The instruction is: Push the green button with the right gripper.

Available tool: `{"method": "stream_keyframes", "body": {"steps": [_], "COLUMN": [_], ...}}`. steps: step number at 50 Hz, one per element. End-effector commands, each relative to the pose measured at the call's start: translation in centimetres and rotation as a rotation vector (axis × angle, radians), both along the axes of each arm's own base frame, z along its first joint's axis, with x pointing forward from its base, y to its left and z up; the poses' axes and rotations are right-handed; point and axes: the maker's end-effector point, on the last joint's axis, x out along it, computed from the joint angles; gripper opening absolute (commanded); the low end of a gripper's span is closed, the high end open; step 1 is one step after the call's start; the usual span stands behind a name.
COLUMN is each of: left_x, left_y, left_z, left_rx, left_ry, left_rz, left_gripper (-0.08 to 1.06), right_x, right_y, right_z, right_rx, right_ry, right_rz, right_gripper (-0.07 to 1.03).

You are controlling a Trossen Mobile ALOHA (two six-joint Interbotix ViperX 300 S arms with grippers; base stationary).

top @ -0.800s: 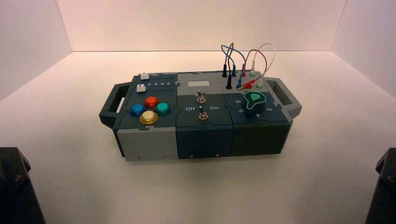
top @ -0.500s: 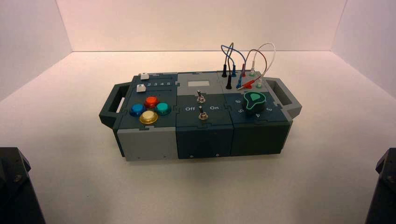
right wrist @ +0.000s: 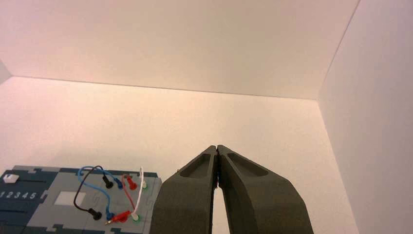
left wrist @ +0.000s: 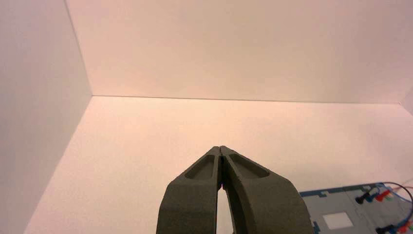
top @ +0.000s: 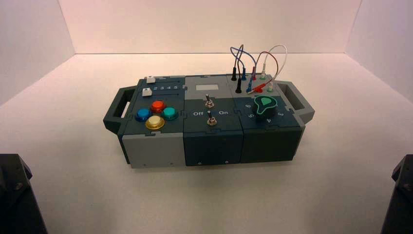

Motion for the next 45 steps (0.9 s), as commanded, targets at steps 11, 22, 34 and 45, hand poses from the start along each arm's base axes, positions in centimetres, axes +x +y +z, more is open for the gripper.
{"method": "stream_keyframes", "body": {"steps": [11,22,34,45], "left_x": [-0.4,-1.5,-2.5,-3.5], "left_y": [-4.1,-6.9,-9.1,-11.6], "left_z": [0.3,-0.9,-1.9,-3.2], "left_rx": [0.019,0.055,0.106,0.144], "left_ry": [0.079,0.229,0.413,0.514], "left_rz": [-0.183,-0.316,-0.427,-0.530], "left_gripper": [-0.03,-0.03,-0.03,-0.03], "right_x": [0.8,1.4,1.7,1.5], "right_y": [0.1,1.0,3.1,5.5], "right_z": [0.4,-1.4,-3.8,-5.0], "right_rx": [0.006,0.027,-0.002,-0.029], "right_ry": [0.027,0.178,0.319,0.377], "right_rz": [-0.003,0.020,0.106,0.198], "right_gripper": [-0.02,-0.02,-0.02,-0.02]}}
